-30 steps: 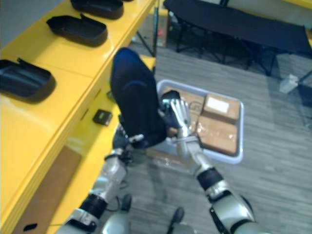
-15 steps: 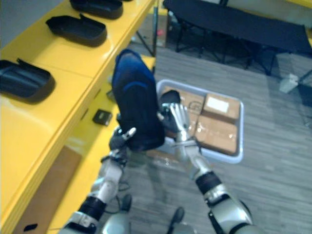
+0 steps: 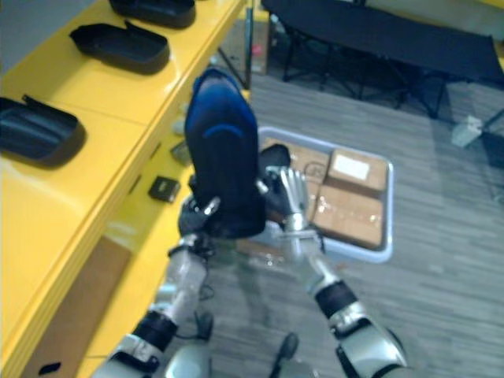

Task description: Walk over and take plastic housings, then place them on the shelf

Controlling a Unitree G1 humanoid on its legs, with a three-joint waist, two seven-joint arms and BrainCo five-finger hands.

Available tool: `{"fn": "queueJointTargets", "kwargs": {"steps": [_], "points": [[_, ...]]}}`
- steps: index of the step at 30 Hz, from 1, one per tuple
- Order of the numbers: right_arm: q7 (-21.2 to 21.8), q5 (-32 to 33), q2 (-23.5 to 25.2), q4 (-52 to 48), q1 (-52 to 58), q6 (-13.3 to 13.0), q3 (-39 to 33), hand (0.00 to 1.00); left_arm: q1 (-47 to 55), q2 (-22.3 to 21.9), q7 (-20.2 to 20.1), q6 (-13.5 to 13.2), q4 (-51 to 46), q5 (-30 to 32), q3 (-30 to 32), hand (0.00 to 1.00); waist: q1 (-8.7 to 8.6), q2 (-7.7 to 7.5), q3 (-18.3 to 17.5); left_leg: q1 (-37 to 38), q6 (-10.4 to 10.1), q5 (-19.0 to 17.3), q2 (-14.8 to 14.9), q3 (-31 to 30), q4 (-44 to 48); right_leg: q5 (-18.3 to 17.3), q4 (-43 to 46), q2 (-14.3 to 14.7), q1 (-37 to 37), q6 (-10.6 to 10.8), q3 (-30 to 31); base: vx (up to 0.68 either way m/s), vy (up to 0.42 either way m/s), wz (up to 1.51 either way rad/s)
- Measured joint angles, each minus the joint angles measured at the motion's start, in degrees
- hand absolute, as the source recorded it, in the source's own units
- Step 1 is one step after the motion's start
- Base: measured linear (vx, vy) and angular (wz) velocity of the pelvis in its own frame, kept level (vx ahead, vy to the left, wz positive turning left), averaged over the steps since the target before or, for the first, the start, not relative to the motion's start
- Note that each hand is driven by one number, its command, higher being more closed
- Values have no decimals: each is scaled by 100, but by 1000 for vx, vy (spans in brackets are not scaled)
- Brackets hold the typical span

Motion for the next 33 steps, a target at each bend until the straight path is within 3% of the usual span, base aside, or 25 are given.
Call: {"fn": "queueJointTargets", "kwargs": {"steps": [2, 6, 10, 14, 17, 19, 25, 29, 33], "points": [[134, 322, 5, -1, 26, -101, -31, 0, 0, 0, 275, -6, -171, 473, -17, 100, 1, 34, 21, 2, 0, 0, 1, 3, 0, 0, -1, 1, 0, 0, 2, 0, 0, 0], [1022, 1729, 24, 4, 294, -379, -35, 0, 1, 9, 756, 1, -519, 1604, -54, 100, 17, 48, 30, 68, -12, -29, 9, 73, 0, 0, -14, 4, 28, -1, 59, 1, 0, -8], [2066, 2977, 98, -151, 855, -653, -208, 0, 3, -2, 1074, -32, -1644, 2704, -25, 100, 0, 48, 30, 97, -5, -44, 14, 111, 1, 1, -33, 11, 43, 0, 98, 3, -6, -5], [2842, 3744, 54, -800, 1042, -1085, -1244, 0, 352, -9, 1241, -169, -2416, 3596, 518, 100, -119, 49, 23, 348, 6, -106, -1, 177, 0, -8, -38, -3, 255, 11, 135, 4, -6, -7], [3267, 4206, -315, -1552, 1057, -1466, -2090, 0, 717, 0, 1447, -177, -2580, 3854, 1059, 100, -169, 51, 21, 459, 11, -148, -10, 266, -1, -39, -39, -19, 309, 22, 192, -30, 9, -14], [3441, 4296, -576, -1995, 1086, -1575, -2493, 0, 929, 0, 1610, -64, -2580, 4070, 1375, 100, -237, 41, -6, 478, -3, -169, -6, 283, -1, -66, -50, -11, 315, 28, 199, -24, -8, -6], [4014, 4772, -869, -3022, 1676, -1573, -3077, 0, 1360, -17, 2682, 549, -2293, 5197, 1965, 100, -413, 5, -468, 490, -34, -214, 31, 562, 1, 3, -168, 87, 226, 26, 397, 45, -19, -21], [4242, 5454, -675, -3173, 2393, -1572, -3517, 0, 1393, -59, 3094, 558, -2069, 5277, 2543, 100, -585, 30, -621, 505, -13, -255, 37, 621, 1, 1, -186, 94, 216, 29, 451, 20, -13, -9], [4428, 5959, 266, -3123, 3545, -1394, -3529, 0, 1749, -327, 3064, 130, -2064, 4298, 2918, 100, -633, 107, -690, 578, 5, -304, 59, 736, 0, -15, -190, 83, 220, 37, 533, -10, -3, -11]]}}
